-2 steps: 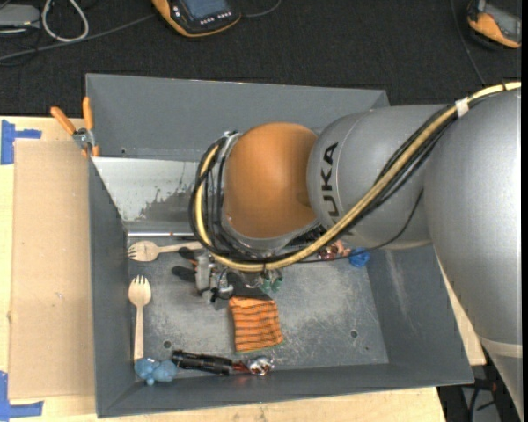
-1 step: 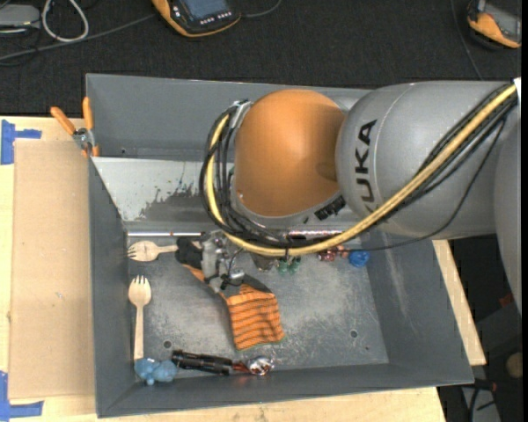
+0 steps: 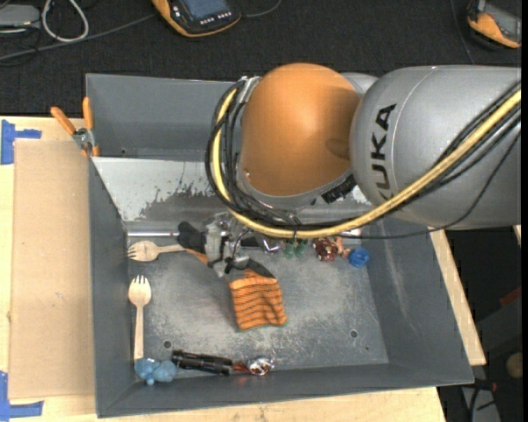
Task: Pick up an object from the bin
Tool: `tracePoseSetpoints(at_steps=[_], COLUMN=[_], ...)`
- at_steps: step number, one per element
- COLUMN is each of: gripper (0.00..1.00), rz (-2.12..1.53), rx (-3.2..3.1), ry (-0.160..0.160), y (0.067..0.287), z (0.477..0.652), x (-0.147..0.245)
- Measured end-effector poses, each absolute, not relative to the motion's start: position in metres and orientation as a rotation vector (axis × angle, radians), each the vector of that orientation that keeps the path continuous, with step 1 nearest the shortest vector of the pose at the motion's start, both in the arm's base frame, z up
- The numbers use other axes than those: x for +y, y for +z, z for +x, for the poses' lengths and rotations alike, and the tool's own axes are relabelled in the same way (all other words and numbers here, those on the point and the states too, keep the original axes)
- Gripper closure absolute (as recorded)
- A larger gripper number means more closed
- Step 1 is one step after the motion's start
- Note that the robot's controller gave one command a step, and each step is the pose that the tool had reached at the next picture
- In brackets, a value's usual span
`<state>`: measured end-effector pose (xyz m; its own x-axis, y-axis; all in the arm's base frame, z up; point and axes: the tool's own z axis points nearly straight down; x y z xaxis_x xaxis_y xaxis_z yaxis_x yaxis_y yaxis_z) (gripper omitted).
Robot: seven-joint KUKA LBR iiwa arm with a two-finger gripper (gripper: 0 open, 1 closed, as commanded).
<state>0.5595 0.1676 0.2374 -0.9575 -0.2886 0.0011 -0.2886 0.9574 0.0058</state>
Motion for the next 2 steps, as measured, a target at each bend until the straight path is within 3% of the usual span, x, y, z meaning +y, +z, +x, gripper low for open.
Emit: tracePoseSetpoints(at_steps=[1, 2], gripper=[1.00, 1.00], rz=[0.511, 0.544], rx=[-3.100, -3.088], ry=[-0.009, -0.010], y=[0.178, 0.162], z=[0.587, 0.612], x=[0.154, 0.177])
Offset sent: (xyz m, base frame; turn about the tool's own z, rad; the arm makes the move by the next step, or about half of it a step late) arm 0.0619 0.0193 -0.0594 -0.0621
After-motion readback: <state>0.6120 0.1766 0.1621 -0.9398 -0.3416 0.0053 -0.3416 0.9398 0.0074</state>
